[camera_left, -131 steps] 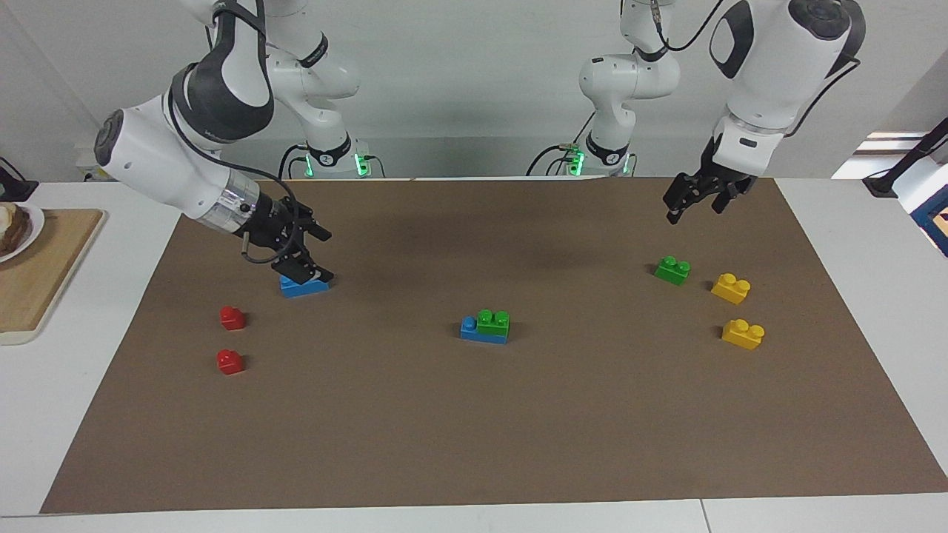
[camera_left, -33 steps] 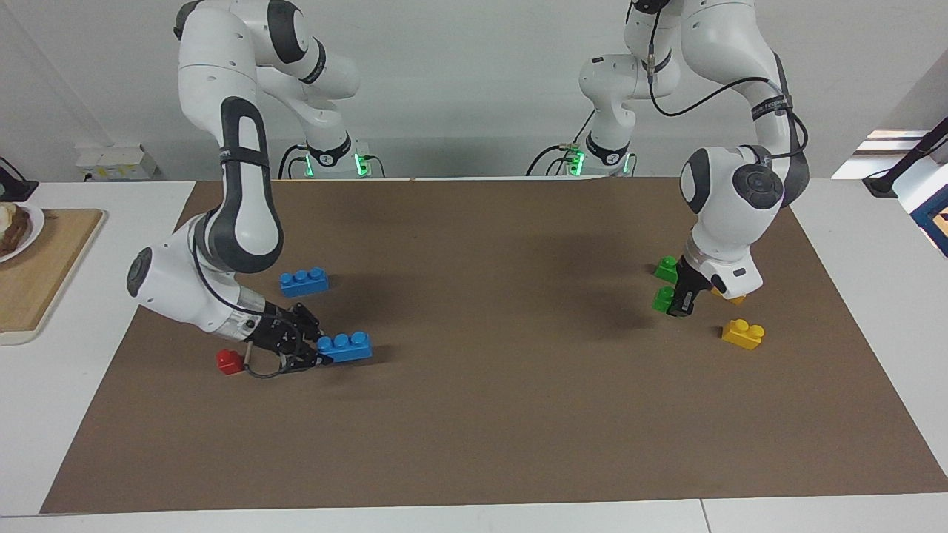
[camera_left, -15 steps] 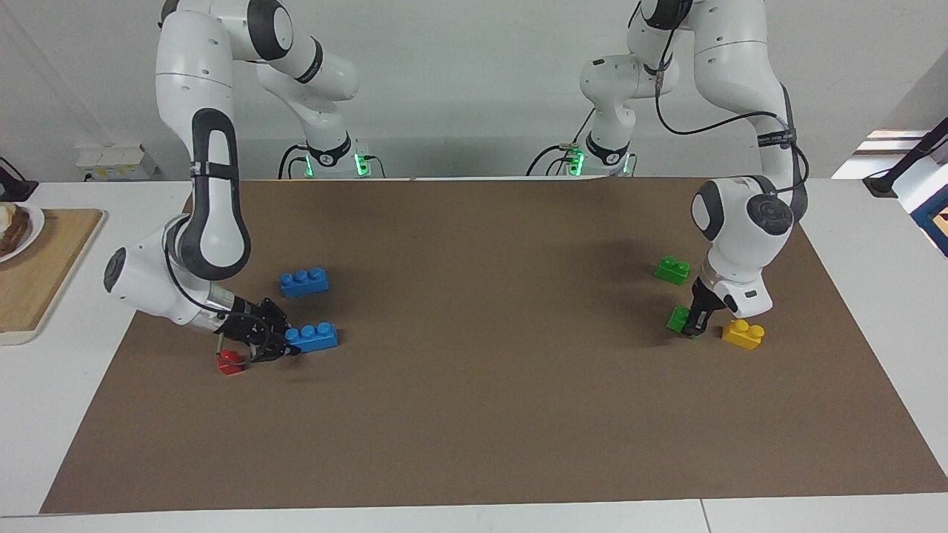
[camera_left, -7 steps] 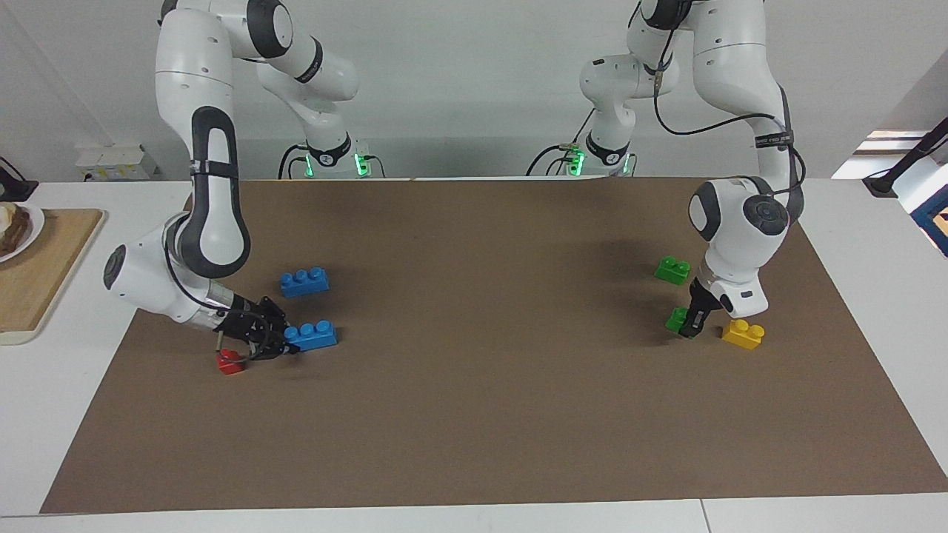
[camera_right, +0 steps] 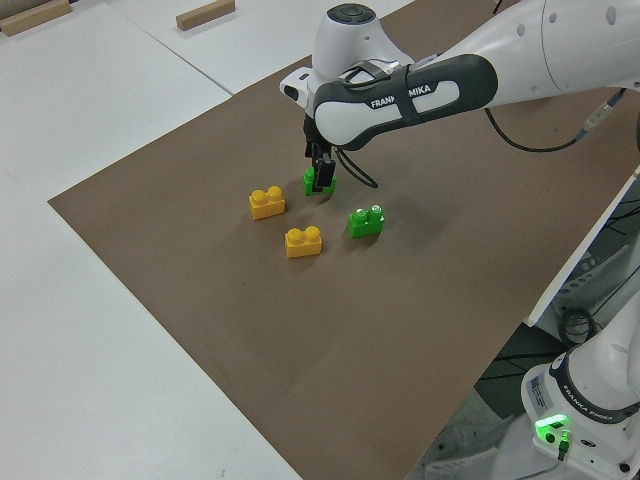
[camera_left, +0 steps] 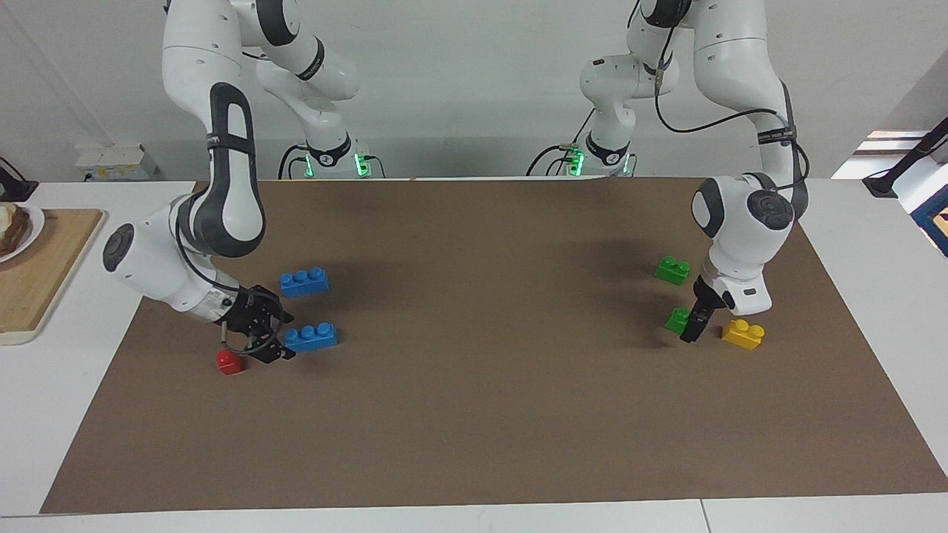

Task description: Remove green block with left arm and hold with right

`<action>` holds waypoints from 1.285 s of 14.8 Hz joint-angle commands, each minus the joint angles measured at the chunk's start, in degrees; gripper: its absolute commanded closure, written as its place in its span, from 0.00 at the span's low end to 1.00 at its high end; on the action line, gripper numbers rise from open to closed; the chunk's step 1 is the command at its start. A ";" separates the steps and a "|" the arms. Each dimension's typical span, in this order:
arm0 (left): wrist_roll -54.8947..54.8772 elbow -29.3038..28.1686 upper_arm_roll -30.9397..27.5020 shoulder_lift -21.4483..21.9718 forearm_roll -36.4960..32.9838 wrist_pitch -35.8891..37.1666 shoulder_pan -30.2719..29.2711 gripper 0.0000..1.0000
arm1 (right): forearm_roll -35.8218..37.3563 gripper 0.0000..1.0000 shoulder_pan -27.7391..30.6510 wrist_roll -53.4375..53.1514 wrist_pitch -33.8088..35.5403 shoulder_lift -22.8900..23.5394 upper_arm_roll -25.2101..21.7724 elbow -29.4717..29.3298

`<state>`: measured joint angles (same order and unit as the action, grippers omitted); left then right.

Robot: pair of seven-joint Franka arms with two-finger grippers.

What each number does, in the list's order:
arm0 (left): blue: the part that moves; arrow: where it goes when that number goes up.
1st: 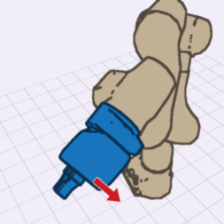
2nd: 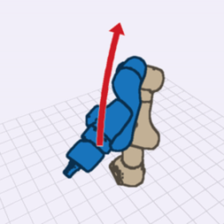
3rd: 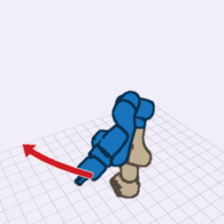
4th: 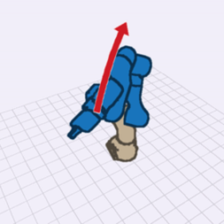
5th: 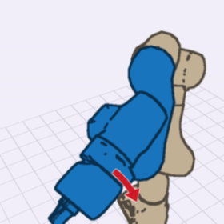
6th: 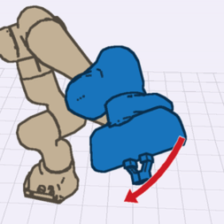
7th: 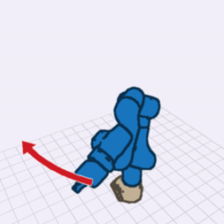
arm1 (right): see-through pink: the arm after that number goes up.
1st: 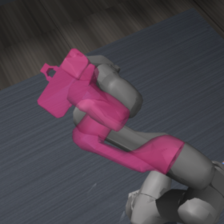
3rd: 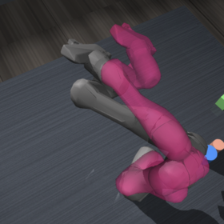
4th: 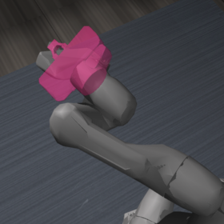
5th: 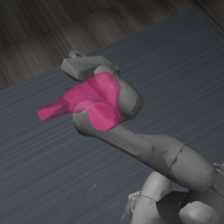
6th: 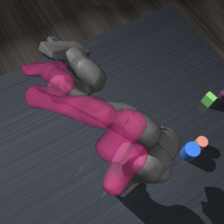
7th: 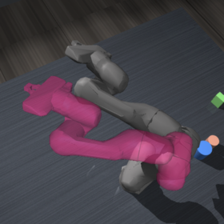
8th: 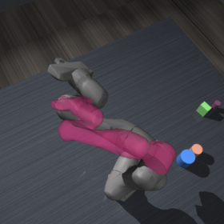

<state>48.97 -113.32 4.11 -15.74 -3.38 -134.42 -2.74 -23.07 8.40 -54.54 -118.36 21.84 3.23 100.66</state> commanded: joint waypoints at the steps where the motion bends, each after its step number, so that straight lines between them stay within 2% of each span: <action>1: -10.52 4.05 0.11 2.73 -0.05 6.35 -0.69 0.00 | 8.27 0.03 -2.85 2.58 1.03 -2.85 0.55 -2.21; 3: -19.74 7.40 -0.85 3.08 -0.31 9.69 -0.78 0.00 | 13.74 0.03 -4.18 8.28 1.28 -3.03 0.73 -4.50; 8: -37.34 8.90 -1.04 8.70 -0.84 17.86 -0.69 0.00 | 14.11 0.02 -4.19 24.98 6.19 -7.76 0.90 -4.94; 11: -41.40 8.90 -0.86 12.74 -0.84 22.96 -0.16 0.00 | 14.37 0.01 -4.27 35.70 11.47 -12.77 0.90 -4.86; 14: -42.47 8.99 -0.51 16.52 -0.58 27.10 0.19 0.00 | 16.13 0.00 -4.97 49.57 13.50 -18.22 0.90 -1.09; 17: -42.55 9.60 -0.16 18.73 -0.22 30.61 0.36 0.00 | 16.48 0.00 -4.80 51.90 12.89 -18.32 0.90 -1.52; 19: -43.86 11.88 0.28 18.38 -0.22 33.77 0.36 0.00 | 18.05 0.00 -4.80 54.61 14.03 -18.50 0.90 -1.78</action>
<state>6.98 -103.53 4.55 2.68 -3.53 -104.06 -2.99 -7.34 3.30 -3.20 -104.34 4.11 3.85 97.61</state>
